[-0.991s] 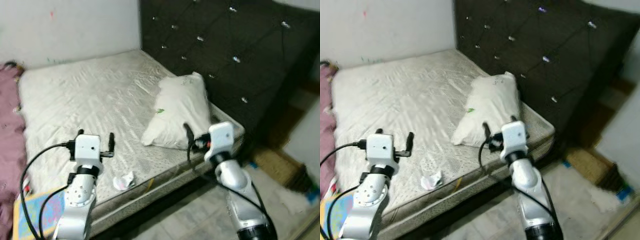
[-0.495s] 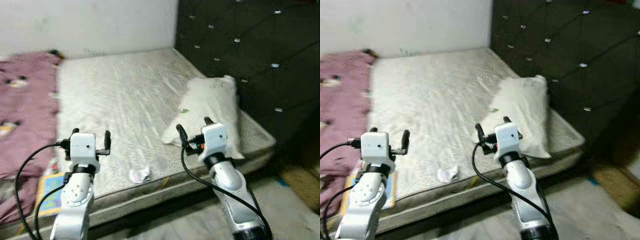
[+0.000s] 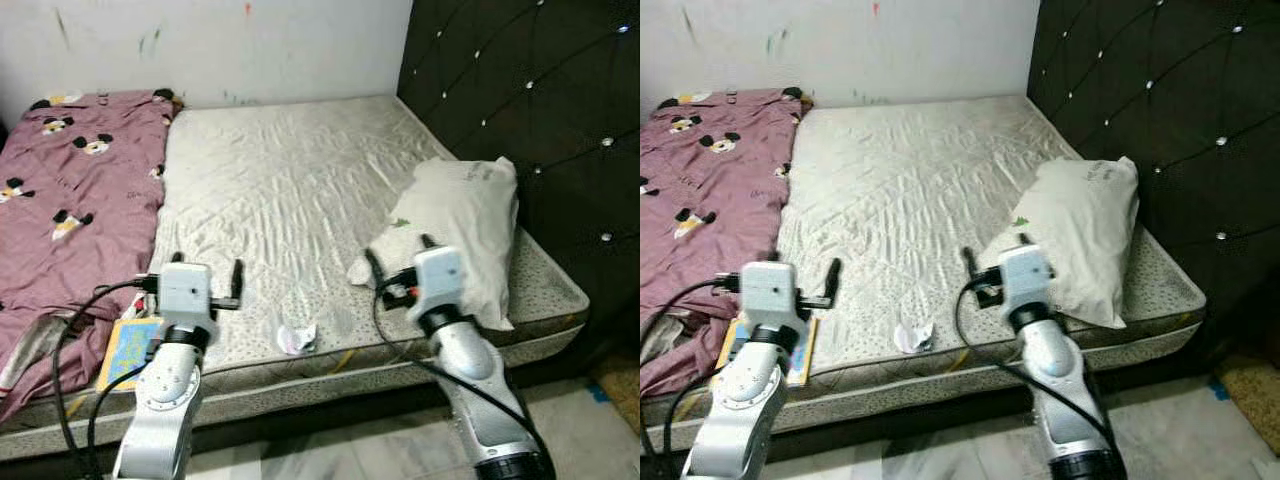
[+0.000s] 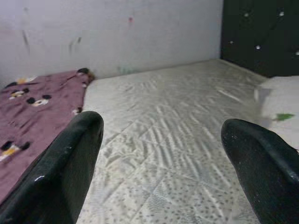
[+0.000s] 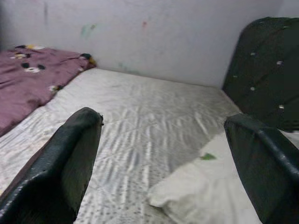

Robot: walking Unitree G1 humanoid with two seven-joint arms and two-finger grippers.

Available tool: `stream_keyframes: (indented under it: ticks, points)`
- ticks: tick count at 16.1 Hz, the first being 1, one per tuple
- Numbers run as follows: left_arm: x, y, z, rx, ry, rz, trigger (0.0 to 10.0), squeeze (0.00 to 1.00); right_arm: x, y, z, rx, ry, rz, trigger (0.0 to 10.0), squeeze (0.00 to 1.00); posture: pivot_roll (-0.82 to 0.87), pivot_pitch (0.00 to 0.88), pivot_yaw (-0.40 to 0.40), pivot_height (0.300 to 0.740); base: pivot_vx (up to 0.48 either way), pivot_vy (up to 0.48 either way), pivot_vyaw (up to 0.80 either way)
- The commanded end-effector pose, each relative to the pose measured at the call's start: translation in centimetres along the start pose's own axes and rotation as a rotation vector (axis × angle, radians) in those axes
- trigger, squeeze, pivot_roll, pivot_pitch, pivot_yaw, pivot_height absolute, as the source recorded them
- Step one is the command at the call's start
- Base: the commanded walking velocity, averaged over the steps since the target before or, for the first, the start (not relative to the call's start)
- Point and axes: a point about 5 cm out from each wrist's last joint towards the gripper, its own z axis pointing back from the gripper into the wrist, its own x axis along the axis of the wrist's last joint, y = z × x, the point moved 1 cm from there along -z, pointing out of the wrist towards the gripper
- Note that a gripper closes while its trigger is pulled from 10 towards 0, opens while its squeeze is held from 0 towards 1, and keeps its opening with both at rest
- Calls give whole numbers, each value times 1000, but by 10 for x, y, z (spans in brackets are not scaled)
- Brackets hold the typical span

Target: Clean up the room

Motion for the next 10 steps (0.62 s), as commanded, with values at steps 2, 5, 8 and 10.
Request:
stream_keyframes:
  ticks: [2,5,8,10]
  points:
    - [6,6,-3,6,-19,-12,10000,0,2,4,-2,7,-7,-8,10000,0,8,46,-22,740,0,0,0]
    - [6,7,-3,0,-17,-11,10000,0,2,5,-3,10,-9,-9,10000,0,13,44,-17,740,250,0,0]
    - [7,5,-3,-16,-21,-10,10000,0,2,5,-4,7,-11,-10,10000,0,14,39,-10,740,290,0,0]
    - [8,4,-4,-28,-23,-8,10000,0,1,4,-4,5,-11,-9,10000,0,14,37,-7,740,309,0,0]
